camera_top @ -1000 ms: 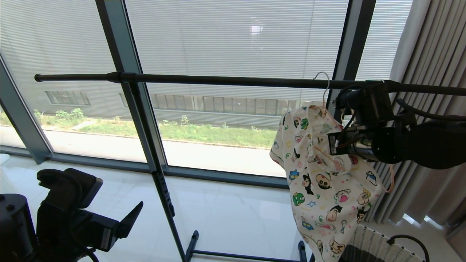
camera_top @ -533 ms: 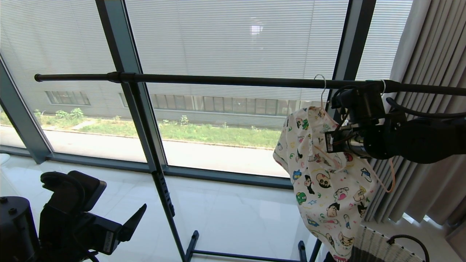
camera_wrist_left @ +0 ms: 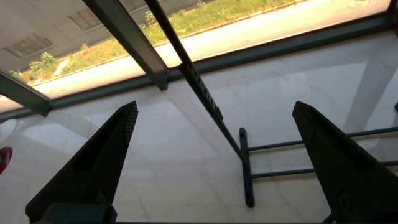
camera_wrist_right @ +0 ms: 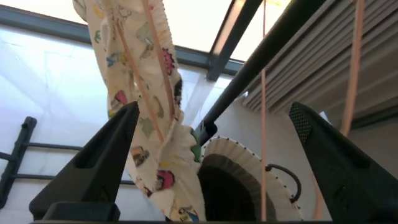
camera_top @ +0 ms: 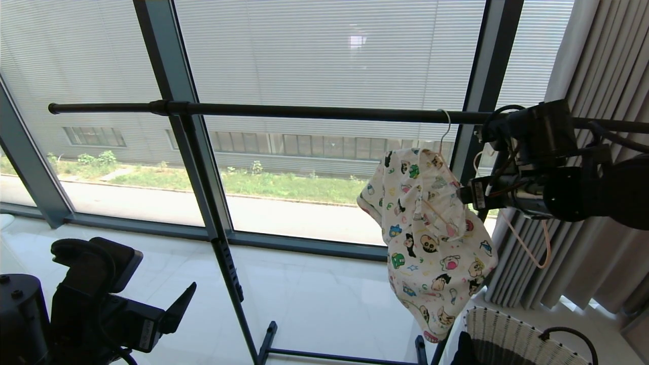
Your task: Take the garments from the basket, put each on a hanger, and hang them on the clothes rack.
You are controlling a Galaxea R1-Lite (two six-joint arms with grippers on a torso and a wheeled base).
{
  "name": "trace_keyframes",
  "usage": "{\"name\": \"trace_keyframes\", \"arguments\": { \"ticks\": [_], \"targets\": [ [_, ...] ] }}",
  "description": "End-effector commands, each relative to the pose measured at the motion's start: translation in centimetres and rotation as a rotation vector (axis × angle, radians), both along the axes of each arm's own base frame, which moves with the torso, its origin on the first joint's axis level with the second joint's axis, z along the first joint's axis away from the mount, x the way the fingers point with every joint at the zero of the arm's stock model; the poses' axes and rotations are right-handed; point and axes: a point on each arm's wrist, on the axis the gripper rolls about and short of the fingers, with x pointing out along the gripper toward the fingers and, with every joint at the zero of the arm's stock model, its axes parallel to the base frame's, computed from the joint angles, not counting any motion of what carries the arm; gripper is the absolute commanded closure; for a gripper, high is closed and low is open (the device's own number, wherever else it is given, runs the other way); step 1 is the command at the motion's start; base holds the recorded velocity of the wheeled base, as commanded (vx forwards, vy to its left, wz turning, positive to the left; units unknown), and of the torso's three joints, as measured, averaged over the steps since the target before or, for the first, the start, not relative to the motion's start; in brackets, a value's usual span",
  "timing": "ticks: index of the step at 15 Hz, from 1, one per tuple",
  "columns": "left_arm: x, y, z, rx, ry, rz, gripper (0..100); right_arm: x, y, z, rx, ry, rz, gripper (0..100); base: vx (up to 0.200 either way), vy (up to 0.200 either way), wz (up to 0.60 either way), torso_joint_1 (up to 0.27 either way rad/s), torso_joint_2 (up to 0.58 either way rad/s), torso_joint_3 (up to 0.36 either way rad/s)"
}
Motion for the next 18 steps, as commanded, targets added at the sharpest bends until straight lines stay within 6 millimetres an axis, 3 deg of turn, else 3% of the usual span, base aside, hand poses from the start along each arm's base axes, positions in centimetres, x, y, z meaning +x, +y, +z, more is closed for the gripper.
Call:
{"name": "trace_keyframes", "arguments": {
  "ticks": [1,3,6,13,18],
  "targets": [
    [0.0,0.1,0.0,0.005,-0.003,0.035,0,-4.1,-2.6,1.7,-0.047,-0.035,0.034,0,0.0,0.0,0.0,0.0,0.0,0.0],
    [0.0,0.3,0.1,0.014,-0.013,0.074,0,-7.2,-4.3,1.8,-0.071,-0.046,0.091,0,-0.1,0.0,0.0,-0.001,0.0,-0.001],
    [-0.1,0.3,0.2,0.013,-0.019,0.079,0,-8.5,-5.2,1.0,-0.075,-0.073,0.091,0,-0.2,0.0,0.0,0.01,0.0,0.002],
    [-0.8,0.9,0.3,0.002,-0.041,0.1,0,-9.2,-5.6,1.1,-0.107,-0.086,0.105,0,-0.2,0.0,0.0,-0.002,0.0,0.004],
    [-0.8,0.9,0.6,-0.007,-0.054,0.101,0,-9.6,-5.9,0.4,-0.15,-0.067,0.118,0,0.0,0.0,0.0,-0.032,0.09,0.049]
  ]
}}
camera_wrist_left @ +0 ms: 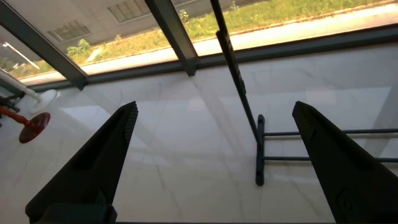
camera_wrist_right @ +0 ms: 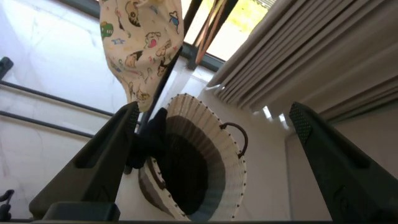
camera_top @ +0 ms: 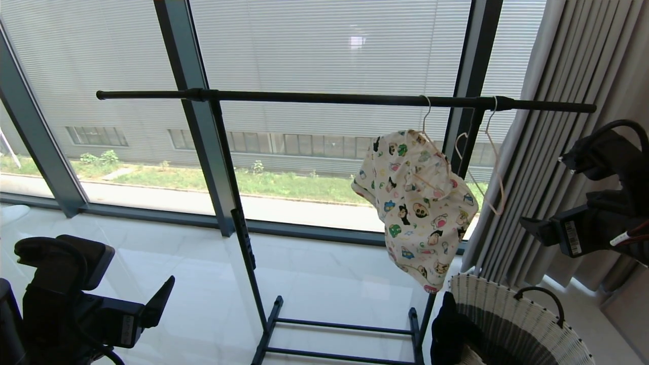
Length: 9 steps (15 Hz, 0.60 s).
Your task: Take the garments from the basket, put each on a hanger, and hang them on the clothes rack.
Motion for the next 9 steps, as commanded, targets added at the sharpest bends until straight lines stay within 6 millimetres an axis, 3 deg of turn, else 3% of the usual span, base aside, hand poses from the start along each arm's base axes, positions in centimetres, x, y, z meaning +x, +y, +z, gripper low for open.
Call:
{"name": "trace_keyframes", "arguments": {
  "ticks": [1,9],
  "targets": [
    [-0.13,0.04,-0.09,0.001,0.002,0.0,0,-0.1,-0.04,-0.02,0.001,-0.001,0.001,0,0.0,0.0,0.0,-0.159,0.4,0.222],
    [-0.01,0.15,-0.17,0.006,0.007,0.015,0,-0.97,-0.53,-0.21,0.001,-0.004,0.001,0,0.0,0.0,0.0,-0.21,0.49,0.274]
  ]
}}
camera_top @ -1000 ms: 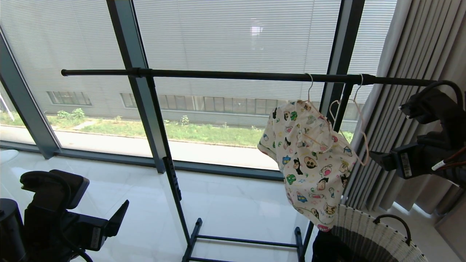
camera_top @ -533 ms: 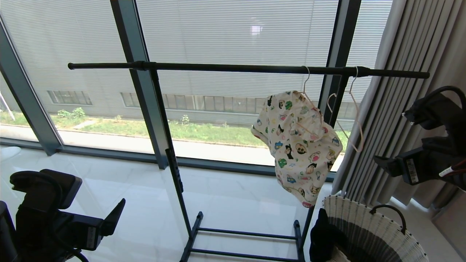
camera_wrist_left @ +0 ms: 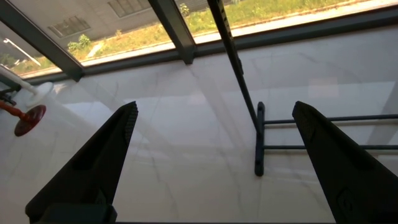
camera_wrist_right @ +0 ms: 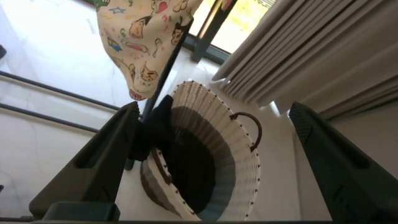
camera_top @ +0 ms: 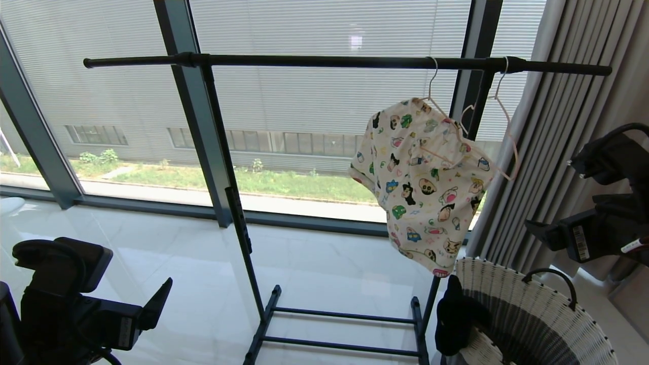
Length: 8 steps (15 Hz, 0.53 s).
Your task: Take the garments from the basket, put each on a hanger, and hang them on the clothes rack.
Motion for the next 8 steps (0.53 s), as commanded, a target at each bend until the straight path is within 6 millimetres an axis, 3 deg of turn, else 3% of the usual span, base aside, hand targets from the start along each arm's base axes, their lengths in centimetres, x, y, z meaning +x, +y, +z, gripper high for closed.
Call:
{"name": "trace_keyframes", "arguments": {
  "ticks": [1,8],
  "targets": [
    [0.11,-0.01,-0.02,0.003,0.003,0.003,0,-0.33,-0.18,-0.04,0.001,-0.002,0.0,0,0.0,0.0,0.0,-0.203,0.5,0.281],
    [0.18,-0.04,0.0,0.011,0.005,0.001,0,-0.55,-0.31,-0.53,-0.007,0.011,0.0,0,0.0,0.0,0.0,-0.176,0.47,0.291]
  ]
}}
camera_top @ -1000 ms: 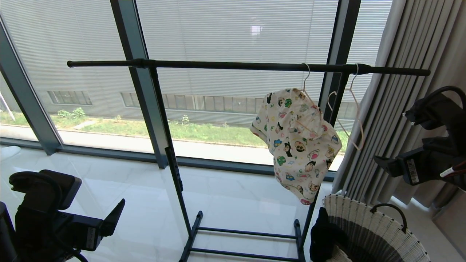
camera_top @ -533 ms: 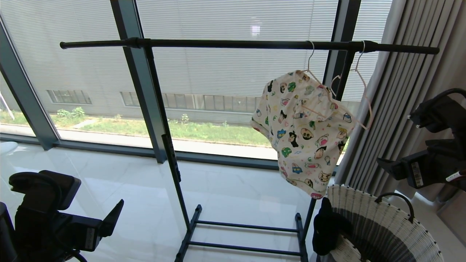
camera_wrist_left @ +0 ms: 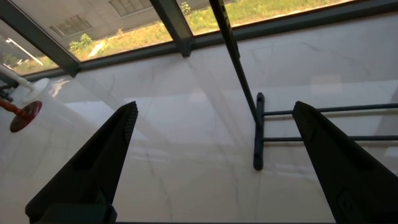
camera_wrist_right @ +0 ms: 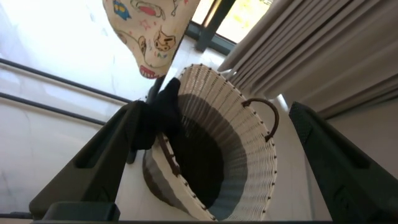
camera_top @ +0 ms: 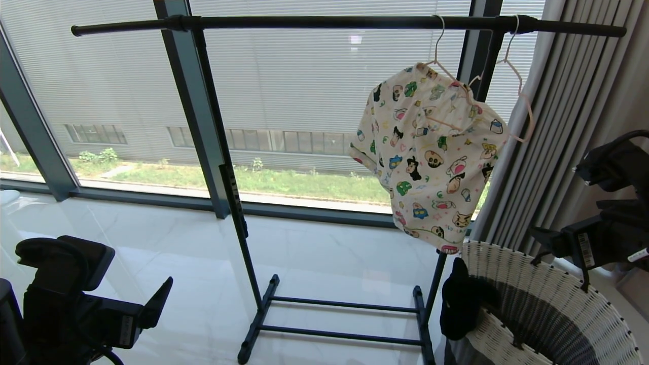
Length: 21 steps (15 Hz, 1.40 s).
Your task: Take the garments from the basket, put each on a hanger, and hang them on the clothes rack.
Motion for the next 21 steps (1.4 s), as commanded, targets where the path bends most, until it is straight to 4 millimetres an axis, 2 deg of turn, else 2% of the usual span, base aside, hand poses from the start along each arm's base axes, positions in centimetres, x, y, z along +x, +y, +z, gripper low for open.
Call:
{"name": "trace_keyframes", "arguments": {
  "ticks": [1,5,8,10,13,15,18,21],
  "targets": [
    [0.0,0.0,0.0,0.001,0.002,0.0,0,0.0,0.0,-0.3,-0.007,0.01,-0.001,0,0.0,0.0,0.0,-0.154,0.46,0.305],
    [0.1,0.0,0.0,0.001,0.001,0.0,0,-0.2,-0.7,-2.2,-0.078,0.069,-0.009,0,0.0,0.0,0.0,-0.122,0.41,0.278],
    [0.3,-0.1,0.3,-0.004,-0.008,0.001,0,0.1,-1.9,-2.6,-0.101,0.089,-0.062,0,0.2,0.0,0.0,-0.025,0.09,0.072],
    [0.8,-0.4,0.8,-0.01,-0.023,-0.001,0,0.7,-2.7,-3.6,-0.097,0.145,-0.067,0,0.2,0.0,0.0,0.0,0.02,0.01],
    [1.1,-0.4,1.0,-0.01,-0.023,0.0,0,1.8,-2.4,-6.8,-0.131,0.286,-0.029,0,0.2,0.0,0.0,0.002,0.0,0.001],
    [1.3,-0.5,0.9,-0.01,-0.02,-0.001,0,3.2,-1.7,-8.8,-0.155,0.374,-0.011,0,0.2,0.0,0.0,0.002,0.0,0.005],
    [1.2,-0.5,1.0,-0.009,-0.021,-0.001,0,5.8,-0.6,-12.4,-0.194,0.447,-0.013,0,0.0,0.0,0.0,0.0,0.0,0.0],
    [0.9,-0.4,0.5,-0.002,-0.007,-0.003,0,6.5,-0.1,-15.6,-0.263,0.555,-0.029,0,0.0,0.0,0.0,0.0,0.0,0.0]
  ]
}}
